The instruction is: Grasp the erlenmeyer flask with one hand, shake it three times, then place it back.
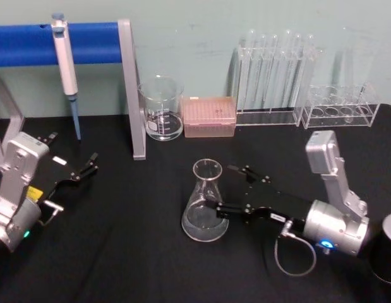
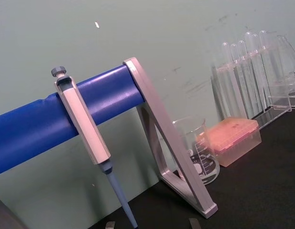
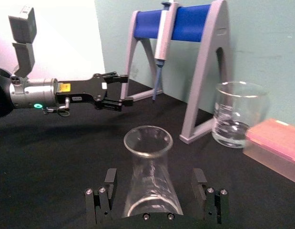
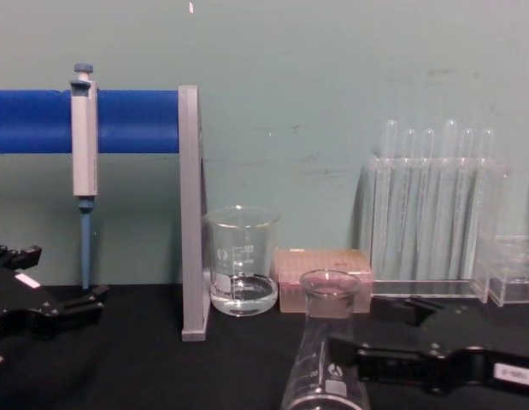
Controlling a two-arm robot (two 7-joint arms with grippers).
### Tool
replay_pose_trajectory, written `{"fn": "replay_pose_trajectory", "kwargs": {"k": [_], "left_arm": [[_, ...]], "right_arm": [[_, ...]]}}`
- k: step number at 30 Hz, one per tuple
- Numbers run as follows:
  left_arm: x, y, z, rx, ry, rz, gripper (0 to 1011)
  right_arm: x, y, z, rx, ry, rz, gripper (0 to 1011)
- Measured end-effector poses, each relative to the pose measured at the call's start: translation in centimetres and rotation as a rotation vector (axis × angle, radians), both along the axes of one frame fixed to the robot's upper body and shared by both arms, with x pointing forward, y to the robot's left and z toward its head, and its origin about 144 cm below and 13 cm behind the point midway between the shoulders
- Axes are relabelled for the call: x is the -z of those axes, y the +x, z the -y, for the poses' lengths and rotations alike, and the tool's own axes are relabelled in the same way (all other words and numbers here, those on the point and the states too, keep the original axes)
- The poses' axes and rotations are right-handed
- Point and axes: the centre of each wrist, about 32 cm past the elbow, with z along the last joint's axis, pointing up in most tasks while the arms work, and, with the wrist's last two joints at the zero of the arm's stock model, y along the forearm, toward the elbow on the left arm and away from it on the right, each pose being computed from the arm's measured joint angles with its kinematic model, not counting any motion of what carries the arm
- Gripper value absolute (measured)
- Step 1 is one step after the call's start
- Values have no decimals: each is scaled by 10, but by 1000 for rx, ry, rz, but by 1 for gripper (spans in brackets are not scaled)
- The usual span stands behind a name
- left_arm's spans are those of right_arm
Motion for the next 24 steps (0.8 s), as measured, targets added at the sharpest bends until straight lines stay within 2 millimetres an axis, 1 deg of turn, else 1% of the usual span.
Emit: {"fn": "replay_pose_trajectory", "kwargs": {"k": [5, 11, 15, 19, 24], "left_arm": [[0, 0, 0, 0, 0, 0, 1001], [0, 0, 0, 0, 0, 0, 1001], [0, 0, 0, 0, 0, 0, 1001], [0, 0, 0, 0, 0, 0, 1001], [0, 0, 0, 0, 0, 0, 1001]], "right_arm": [[-4, -9, 10, 41, -6, -4, 1000], [-11, -14, 19, 101, 2, 15, 1000], [-22, -13, 24, 158, 33, 77, 1000], [-31, -11, 25, 224, 77, 134, 1000], [-34, -9, 21, 344, 117, 176, 1000]]}}
